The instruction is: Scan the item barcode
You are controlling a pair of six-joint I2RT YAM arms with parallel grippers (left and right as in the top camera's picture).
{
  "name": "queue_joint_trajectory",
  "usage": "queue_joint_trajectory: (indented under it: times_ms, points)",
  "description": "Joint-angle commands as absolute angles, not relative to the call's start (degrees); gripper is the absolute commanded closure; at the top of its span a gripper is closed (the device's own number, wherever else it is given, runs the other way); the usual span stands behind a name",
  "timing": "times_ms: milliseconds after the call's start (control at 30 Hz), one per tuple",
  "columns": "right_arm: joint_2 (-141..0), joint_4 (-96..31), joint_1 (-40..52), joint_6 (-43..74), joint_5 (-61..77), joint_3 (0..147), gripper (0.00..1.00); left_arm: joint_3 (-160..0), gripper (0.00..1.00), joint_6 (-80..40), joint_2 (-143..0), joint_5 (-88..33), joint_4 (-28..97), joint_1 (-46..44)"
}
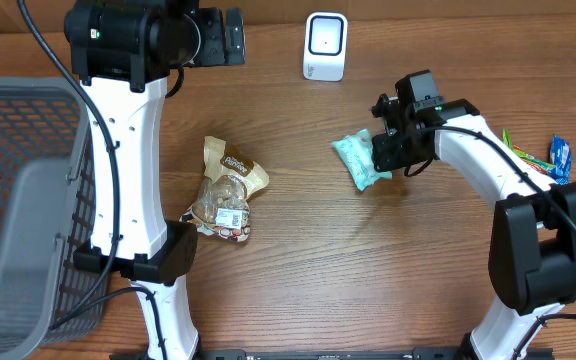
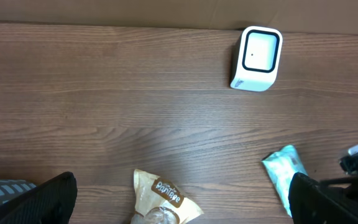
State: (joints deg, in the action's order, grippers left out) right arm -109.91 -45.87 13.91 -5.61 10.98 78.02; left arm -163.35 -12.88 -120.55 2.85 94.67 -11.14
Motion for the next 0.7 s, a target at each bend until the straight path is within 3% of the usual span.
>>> queue_joint_trajectory:
  times_ms: [0,167,300,533,667]
  points:
    - [-109.6,-46.1,12.4,4.8,7.1,82.3,0.25,-163.2,0.0,-11.8,-120.6,3.4,94.5,-10.9]
    - [-109.9,-49.3,9.2,37.6,18.3,81.5,0.1,-163.2,0.0,-11.8,-120.6,3.4,94.5,-10.9]
    - [-110.1,-49.8,10.3,47.7,24.5,76.8,0.1,-163.2,0.0,-11.8,-120.6,3.4,94.5,-10.9]
    - [-110.2,-45.3,14.2,53.4,24.9,71.5,0.18,-163.2,0.0,-11.8,-120.6,3.4,94.5,-10.9]
    - [-110.2,-40.8,16.6,59.1,16.9,69.9,0.28,-163.2,0.0,-11.8,-120.6,3.4,94.5,-10.9]
